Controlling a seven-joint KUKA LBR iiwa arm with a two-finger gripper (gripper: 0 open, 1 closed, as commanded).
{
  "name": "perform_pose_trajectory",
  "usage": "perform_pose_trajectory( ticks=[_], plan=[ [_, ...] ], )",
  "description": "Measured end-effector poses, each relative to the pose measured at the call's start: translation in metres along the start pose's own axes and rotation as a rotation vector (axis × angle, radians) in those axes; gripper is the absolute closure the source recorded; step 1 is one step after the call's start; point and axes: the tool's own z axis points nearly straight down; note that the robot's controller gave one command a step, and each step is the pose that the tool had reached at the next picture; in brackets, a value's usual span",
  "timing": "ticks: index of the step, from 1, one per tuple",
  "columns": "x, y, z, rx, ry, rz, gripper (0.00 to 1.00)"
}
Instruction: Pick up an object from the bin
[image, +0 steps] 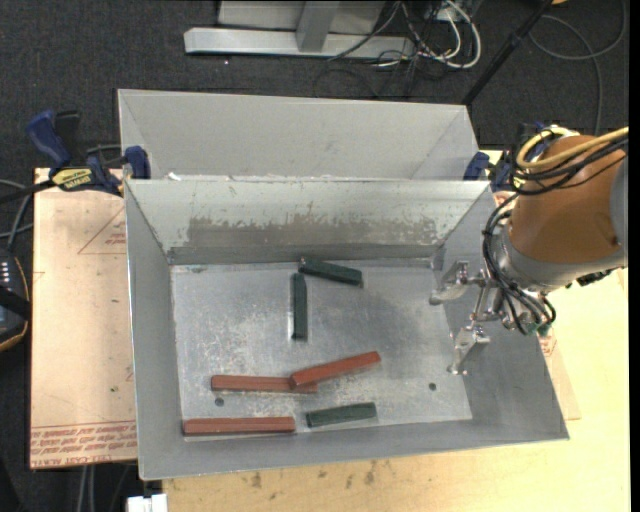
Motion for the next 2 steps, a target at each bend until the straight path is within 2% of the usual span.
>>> perform_pose_trajectory(
  ticks=[1,2],
  plan=[
    [0.017,0.057,0.063,0.0,-0.002,-0.135,0.0],
    [0.016,0.092,0.097,-0.001,0.003,-0.168,0.0]
  ],
)
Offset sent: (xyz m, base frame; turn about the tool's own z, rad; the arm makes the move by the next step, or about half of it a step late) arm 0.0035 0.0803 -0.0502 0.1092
